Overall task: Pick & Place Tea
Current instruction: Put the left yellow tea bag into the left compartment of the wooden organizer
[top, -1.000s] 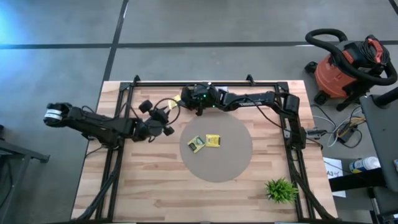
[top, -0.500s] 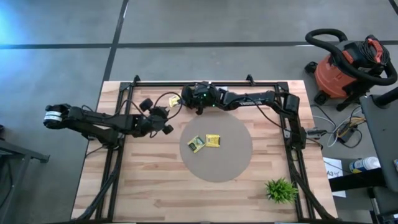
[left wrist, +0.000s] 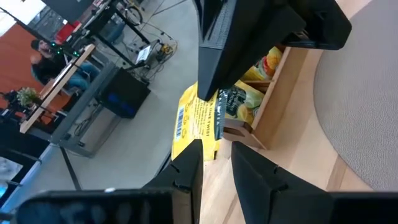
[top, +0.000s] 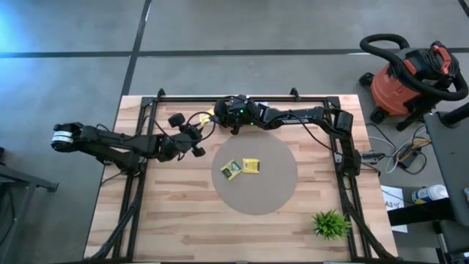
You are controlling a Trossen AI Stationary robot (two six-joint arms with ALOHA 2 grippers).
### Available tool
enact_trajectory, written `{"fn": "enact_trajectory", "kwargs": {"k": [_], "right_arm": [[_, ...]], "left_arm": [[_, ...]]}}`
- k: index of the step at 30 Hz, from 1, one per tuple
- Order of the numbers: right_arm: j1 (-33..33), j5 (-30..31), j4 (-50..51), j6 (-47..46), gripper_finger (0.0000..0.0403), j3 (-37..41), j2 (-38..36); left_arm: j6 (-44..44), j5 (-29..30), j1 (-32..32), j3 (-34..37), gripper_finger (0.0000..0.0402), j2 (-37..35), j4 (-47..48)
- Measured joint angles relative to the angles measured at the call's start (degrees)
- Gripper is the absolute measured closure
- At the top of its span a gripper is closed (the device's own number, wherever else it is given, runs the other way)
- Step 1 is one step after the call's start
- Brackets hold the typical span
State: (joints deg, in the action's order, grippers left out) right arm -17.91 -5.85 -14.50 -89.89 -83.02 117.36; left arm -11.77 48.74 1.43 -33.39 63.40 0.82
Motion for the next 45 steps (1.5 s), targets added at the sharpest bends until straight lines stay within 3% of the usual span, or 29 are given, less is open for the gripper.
{"fn": "enact_trajectory", "kwargs": {"k": [14, 22, 38, 45], "right_arm": [[0.56, -0.54, -0.85, 0.29, 0.0394, -0.83, 0.02], [0.77, -1.1, 0.66, 0.9, 0.0394, -0.83, 0.02], [0.79, -0.76, 0.59, 2.03, 0.0394, -2.18, 0.02], [0.81, -1.58, 1.8, 3.1, 0.0394, -2.58, 0.02]], "left_arm": [[-3.17, 0.31, 0.22, 0.09, 0.0321, 4.41, -4.1], [-4.69, 7.43, 0.2, -1.84, 0.0321, 4.58, -4.3], [1.03, 3.36, 0.75, -1.97, 0.0321, 3.37, -0.81], [1.09, 4.29, 1.12, -1.97, 0.033, 3.41, -0.79]]}}
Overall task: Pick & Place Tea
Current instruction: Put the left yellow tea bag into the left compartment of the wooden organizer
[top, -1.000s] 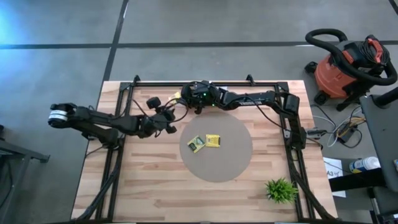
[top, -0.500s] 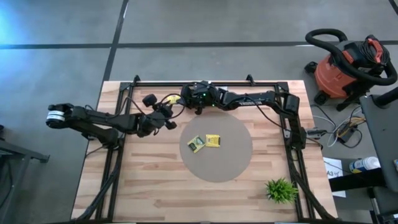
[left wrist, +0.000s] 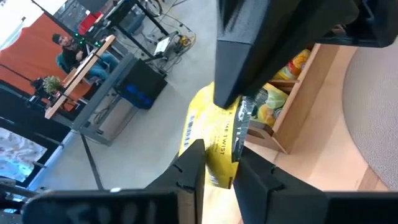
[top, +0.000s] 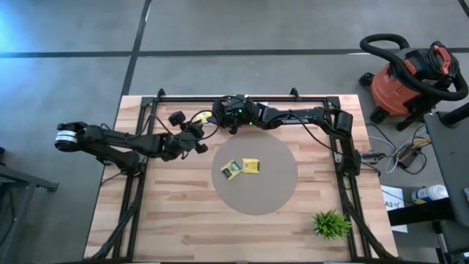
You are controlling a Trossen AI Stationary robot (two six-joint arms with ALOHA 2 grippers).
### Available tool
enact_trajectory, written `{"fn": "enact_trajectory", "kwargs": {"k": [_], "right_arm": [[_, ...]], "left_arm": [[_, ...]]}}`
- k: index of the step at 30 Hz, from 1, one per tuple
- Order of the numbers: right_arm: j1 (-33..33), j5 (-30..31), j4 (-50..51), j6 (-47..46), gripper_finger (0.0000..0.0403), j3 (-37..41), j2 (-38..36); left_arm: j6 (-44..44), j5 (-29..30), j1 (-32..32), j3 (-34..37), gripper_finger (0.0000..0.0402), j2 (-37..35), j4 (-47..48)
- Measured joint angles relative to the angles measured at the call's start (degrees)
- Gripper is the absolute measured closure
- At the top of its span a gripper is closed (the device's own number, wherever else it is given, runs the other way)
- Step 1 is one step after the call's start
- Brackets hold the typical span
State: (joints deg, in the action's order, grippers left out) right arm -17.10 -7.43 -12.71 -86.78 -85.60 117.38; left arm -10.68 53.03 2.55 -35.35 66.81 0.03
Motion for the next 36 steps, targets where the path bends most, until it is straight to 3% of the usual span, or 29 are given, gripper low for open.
{"fn": "enact_trajectory", "kwargs": {"k": [7, 16, 29, 32, 36], "right_arm": [[-0.02, -0.23, 0.16, 0.31, 0.0394, 0.0, 0.0], [-0.02, -0.16, 0.16, 5.8, 0.0384, -0.11, 0.0], [-0.04, -3.54, 0.55, 12.87, 0.0242, 0.25, -1.93], [-0.04, -4.25, 3.84, 18.34, 0.0224, 0.95, -4.76], [-0.02, -0.79, 18.84, 29.71, 0.0216, 1.25, -10.86]], "left_arm": [[0.0, -0.02, 0.38, 0.0, 0.0392, 0.07, -0.02], [-0.04, -0.17, 0.74, 0.0, 0.0401, 0.07, -0.04], [3.82, -0.36, 0.76, 0.13, 0.0401, -0.26, 3.59], [7.94, -4.95, 1.1, -0.31, 0.0401, -0.96, 6.32], [13.95, -18.97, 4.02, -2.31, 0.0401, -1.42, 10.6]]}}
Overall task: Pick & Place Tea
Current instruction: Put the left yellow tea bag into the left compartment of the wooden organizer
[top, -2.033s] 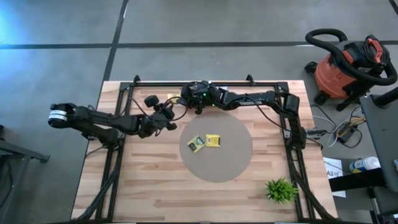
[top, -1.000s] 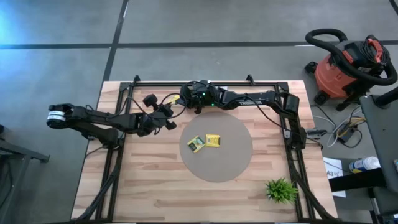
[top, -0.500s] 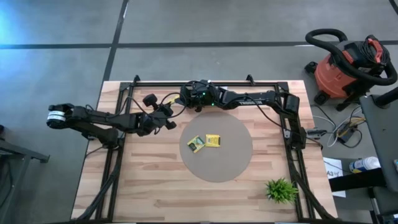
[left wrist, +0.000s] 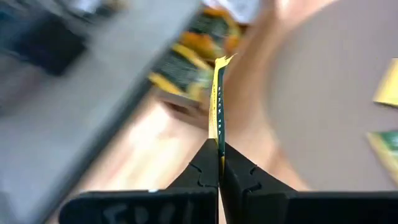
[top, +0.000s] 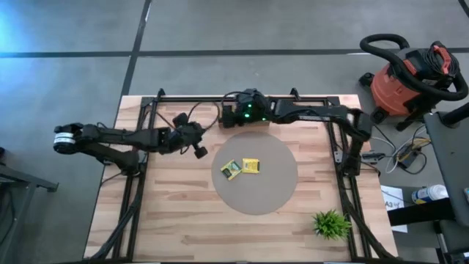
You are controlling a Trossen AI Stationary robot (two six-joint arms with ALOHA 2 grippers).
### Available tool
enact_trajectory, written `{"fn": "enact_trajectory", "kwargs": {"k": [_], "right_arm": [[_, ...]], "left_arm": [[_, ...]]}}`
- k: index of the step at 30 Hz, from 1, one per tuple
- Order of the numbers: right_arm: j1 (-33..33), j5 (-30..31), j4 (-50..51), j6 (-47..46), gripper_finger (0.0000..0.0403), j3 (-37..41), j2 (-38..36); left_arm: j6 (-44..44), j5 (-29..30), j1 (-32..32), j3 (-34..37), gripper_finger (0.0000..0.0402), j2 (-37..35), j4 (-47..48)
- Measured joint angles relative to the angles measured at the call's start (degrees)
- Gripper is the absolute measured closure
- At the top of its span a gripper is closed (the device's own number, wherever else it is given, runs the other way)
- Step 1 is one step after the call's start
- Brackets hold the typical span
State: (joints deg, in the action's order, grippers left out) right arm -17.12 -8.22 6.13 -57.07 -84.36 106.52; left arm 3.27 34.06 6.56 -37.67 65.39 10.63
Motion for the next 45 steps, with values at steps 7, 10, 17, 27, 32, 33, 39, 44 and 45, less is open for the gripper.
{"fn": "enact_trajectory", "kwargs": {"k": [7, 10, 17, 27, 32, 33, 39, 44, 45], "right_arm": [[1.38, 12.54, 23.04, 15.25, 0.0217, 0.26, -10.99], [1.47, 17.03, 28.14, 15.92, 0.0224, 0.49, -13.83], [1.42, 18.95, 32.76, 16.8, 0.024, 1.06, -16.41], [1.66, 18.86, 35.03, 16.78, 0.0245, 1.53, -16.26], [1.64, 18.88, 37.1, 16.93, 0.025, 1.55, -16.26], [1.62, 18.88, 37.41, 16.98, 0.0252, 1.55, -16.26], [1.64, 18.88, 37.66, 17.58, 0.0261, 1.55, -16.26], [1.6, 18.94, 37.52, 18.11, 0.027, 1.55, -16.26], [1.58, 18.94, 37.46, 18.11, 0.0271, 1.55, -16.26]], "left_arm": [[-4.34, -25.83, 10.87, -4.3, 0.0401, 1.02, 0.97], [-7.6, -32.73, 16.63, -7.01, 0.0401, 3.5, 1.16], [-18.46, -40.77, 22.76, -18.41, 0.0401, 16.16, 3.42], [-28.9, -40.33, 25.15, -38.21, 0.0401, 34.83, 19.38], [-28.88, -40.1, 27.04, -41.51, 0.0401, 37.48, 20.85], [-28.91, -40.11, 27.29, -41.64, 0.0401, 37.47, 21.24], [-30.23, -40.19, 28.15, -41.77, 0.0401, 36.27, 24.3], [-29.8, -41.91, 28.35, -41.77, 0.0402, 36.33, 23.67], [-29.44, -42.73, 28.32, -41.77, 0.0402, 36.67, 23.59]]}}
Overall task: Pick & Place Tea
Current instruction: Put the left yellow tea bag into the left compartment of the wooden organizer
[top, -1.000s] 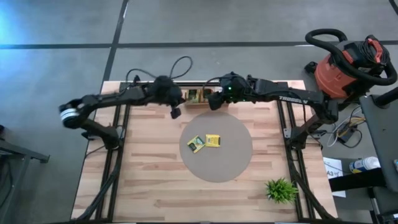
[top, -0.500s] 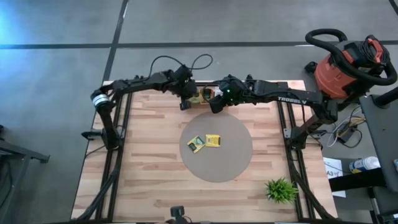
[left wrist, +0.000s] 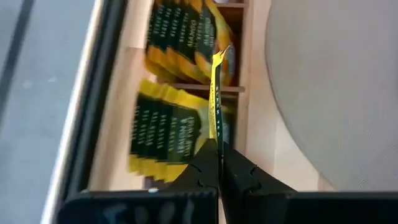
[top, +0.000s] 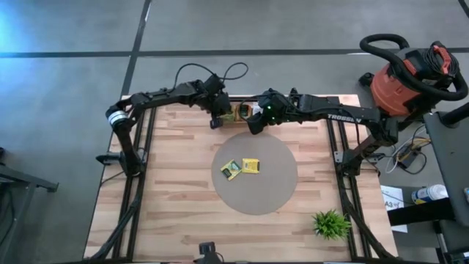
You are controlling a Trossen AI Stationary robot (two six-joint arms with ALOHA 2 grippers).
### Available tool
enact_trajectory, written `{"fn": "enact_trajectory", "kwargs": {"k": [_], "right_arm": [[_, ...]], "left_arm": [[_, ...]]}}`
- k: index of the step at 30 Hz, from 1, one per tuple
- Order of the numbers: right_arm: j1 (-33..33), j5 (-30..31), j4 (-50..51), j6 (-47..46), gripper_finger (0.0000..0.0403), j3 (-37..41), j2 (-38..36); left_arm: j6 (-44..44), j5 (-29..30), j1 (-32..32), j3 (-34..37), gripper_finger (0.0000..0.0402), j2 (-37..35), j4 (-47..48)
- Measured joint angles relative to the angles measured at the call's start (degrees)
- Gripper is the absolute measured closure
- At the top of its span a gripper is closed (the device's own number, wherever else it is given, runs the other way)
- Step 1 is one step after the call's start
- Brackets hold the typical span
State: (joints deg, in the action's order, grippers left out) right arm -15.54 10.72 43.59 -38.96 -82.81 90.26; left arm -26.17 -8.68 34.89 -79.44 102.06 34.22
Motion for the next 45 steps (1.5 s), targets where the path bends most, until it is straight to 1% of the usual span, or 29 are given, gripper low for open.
{"fn": "enact_trajectory", "kwargs": {"k": [3, 8, 13, 17, 20, 24, 28, 31, 36, 40, 42, 43, 45], "right_arm": [[0.01, 0.04, -0.03, 0.02, 0.0275, 0.0, 0.0], [0.01, 0.15, -0.05, 0.02, 0.0275, 0.0, 0.0], [0.01, 0.15, -0.07, 0.02, 0.0278, 0.0, 0.0], [0.01, 0.17, -0.17, 0.02, 0.0278, 0.0, 0.0], [0.01, 0.2, -0.21, 0.15, 0.0278, 0.0, 0.0], [-0.02, 0.22, -0.19, 0.2, 0.0278, 0.0, 0.02], [-0.03, 0.27, -0.19, 0.22, 0.028, 0.0, 0.02], [-0.03, 0.37, -0.19, 0.22, 0.028, 0.0, 0.02], [-0.03, 0.2, -0.02, 0.56, 0.0279, 0.0, 0.02], [-0.01, -0.57, 1.38, 0.9, 0.0278, 0.0, 0.02], [-0.03, -1.94, 2.76, 2.33, 0.0278, 0.0, 0.02], [-0.03, -2.79, 3.25, 2.86, 0.0278, 0.29, 0.02], [-0.01, -4.96, 3.98, 3.17, 0.0278, 1.36, 0.18]], "left_arm": [[0.52, -0.66, -0.01, 0.13, 0.0402, 1.33, -0.03], [0.48, -0.15, 0.18, 1.08, 0.0402, 2.55, -0.34], [0.2, 1.99, 0.16, 2.6, 0.0402, 2.69, -2.63], [0.04, 5.01, 0.16, 4.51, 0.0398, 2.69, -4.12], [0.12, 6.85, 0.18, 5.42, 0.0385, 2.69, -4.07], [0.39, 10.18, 0.11, 5.62, 0.0357, 2.69, -3.58], [0.59, 10.59, -0.14, 5.23, 0.0332, 2.59, -3.08], [0.98, 10.72, -0.4, 4.99, 0.0324, 1.97, -1.71], [2.55, 10.98, -0.62, 4.79, 0.0322, -1.2, 1.69], [5.78, 10.87, -1.23, 4.79, 0.0323, -6.2, 2.06], [7.63, 10.81, -1.74, 4.79, 0.0324, -9.09, 2.09], [8.72, 10.35, -2.09, 4.79, 0.0324, -10.57, 2.12], [11.18, 5.55, -2.91, 5.17, 0.0323, -13.75, 2.09]]}}
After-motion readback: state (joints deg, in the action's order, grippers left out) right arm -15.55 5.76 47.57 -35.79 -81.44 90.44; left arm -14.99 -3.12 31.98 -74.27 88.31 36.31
